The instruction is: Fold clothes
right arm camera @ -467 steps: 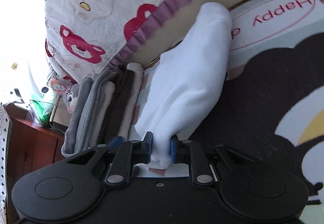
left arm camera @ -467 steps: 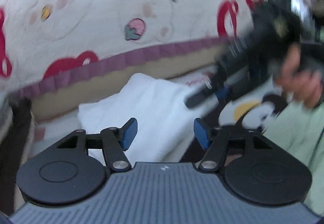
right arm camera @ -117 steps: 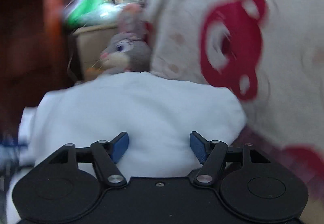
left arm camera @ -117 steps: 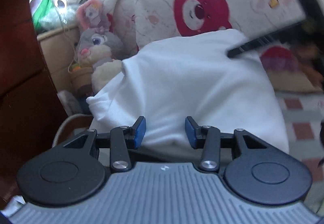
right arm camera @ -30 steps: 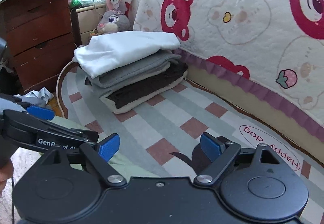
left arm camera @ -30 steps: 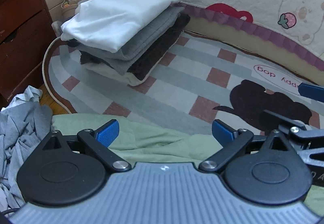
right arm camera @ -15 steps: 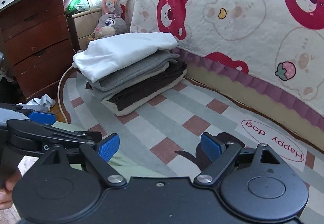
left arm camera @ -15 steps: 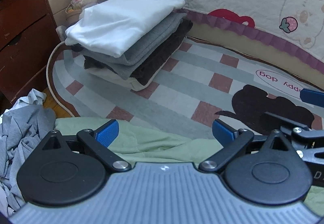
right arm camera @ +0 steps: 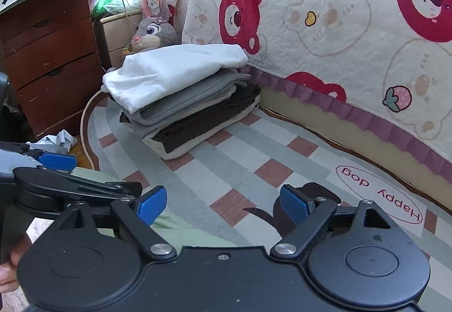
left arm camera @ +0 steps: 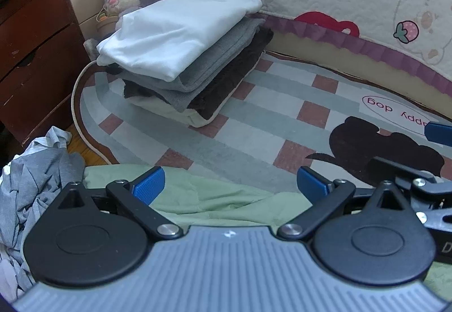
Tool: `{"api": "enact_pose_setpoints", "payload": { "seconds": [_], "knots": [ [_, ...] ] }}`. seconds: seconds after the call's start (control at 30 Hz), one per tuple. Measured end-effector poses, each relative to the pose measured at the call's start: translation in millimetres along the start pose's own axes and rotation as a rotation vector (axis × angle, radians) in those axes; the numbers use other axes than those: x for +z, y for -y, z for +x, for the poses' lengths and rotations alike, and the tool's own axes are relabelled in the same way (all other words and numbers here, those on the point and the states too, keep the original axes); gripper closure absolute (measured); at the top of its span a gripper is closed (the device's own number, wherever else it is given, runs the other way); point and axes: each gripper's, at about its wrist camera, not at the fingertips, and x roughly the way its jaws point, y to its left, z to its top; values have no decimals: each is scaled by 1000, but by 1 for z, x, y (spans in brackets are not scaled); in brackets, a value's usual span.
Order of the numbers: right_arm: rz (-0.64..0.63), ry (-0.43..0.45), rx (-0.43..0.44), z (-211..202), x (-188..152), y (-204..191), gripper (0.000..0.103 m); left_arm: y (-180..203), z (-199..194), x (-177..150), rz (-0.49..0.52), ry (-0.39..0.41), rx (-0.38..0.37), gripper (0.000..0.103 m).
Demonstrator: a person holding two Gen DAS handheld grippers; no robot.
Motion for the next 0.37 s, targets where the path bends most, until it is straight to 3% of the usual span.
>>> {"api": "enact_pose_setpoints", "payload": {
  "seconds": [0.37],
  "knots": [
    [-19,37,12,-7,2,-9,13,-5,-4,0,-4,5,13,2]
  ]
}}
